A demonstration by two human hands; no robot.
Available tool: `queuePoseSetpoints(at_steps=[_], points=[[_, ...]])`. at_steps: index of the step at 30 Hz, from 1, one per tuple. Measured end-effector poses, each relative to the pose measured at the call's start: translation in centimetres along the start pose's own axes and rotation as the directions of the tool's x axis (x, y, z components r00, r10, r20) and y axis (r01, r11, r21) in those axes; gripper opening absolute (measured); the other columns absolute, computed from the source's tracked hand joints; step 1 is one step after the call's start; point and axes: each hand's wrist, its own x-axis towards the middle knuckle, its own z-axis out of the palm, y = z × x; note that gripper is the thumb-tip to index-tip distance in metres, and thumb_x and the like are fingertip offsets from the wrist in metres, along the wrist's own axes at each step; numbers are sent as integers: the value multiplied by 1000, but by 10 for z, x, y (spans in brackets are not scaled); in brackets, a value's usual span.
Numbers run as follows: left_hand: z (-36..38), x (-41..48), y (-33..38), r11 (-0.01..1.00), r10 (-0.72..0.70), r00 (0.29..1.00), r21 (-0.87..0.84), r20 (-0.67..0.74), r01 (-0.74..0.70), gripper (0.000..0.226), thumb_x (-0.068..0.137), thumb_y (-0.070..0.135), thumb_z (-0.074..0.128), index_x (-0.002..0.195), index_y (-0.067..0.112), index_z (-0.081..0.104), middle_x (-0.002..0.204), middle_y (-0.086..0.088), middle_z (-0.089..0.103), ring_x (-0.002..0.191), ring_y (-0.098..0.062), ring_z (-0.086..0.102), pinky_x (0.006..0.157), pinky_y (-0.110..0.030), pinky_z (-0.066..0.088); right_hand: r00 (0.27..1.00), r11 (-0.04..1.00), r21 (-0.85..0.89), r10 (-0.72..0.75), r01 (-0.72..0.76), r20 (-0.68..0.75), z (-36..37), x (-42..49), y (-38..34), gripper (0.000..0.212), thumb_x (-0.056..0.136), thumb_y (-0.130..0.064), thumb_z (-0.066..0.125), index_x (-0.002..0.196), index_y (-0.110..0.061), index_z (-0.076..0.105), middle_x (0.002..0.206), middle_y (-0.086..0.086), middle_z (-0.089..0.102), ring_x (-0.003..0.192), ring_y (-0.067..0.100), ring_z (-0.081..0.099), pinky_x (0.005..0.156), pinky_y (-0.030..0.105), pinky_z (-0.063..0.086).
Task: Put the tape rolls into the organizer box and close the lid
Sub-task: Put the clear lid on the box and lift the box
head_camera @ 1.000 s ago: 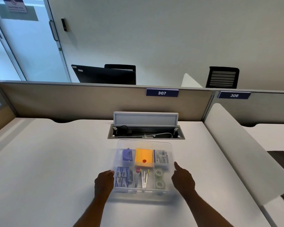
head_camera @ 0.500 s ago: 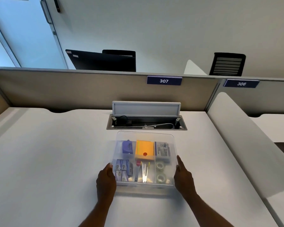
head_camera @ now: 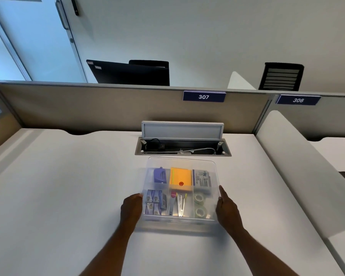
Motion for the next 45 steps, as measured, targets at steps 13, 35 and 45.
queuePoseSetpoints(at_steps=[13,35,45], points=[[16,46,42,949,207,978,245,-2,-200,33,99,17,44,127,1,54,134,-19,56,123,-36,52,108,-45,38,998,998,-57,19,-15,62,-1,41,-27,40,98,-28,43,134,-10,40,123,15,51,107,31,59,85,36,52],[38,114,73,982,138,972,154,-188,-110,40,91,29,62,65,-2,65,72,-20,71,66,-31,61,71,-33,42,981,928,323,157,-187,116,11,149,-11,22,98,-28,45,92,-27,66,90,-2,62,87,19,56,79,31,43],[44,116,75,981,112,963,183,-245,-67,40,88,29,66,70,-6,67,75,-21,72,69,-34,66,72,-36,47,985,957,243,138,-159,102,11,157,-12,27,97,-28,47,83,-25,69,77,-6,53,77,17,47,75,29,37]])
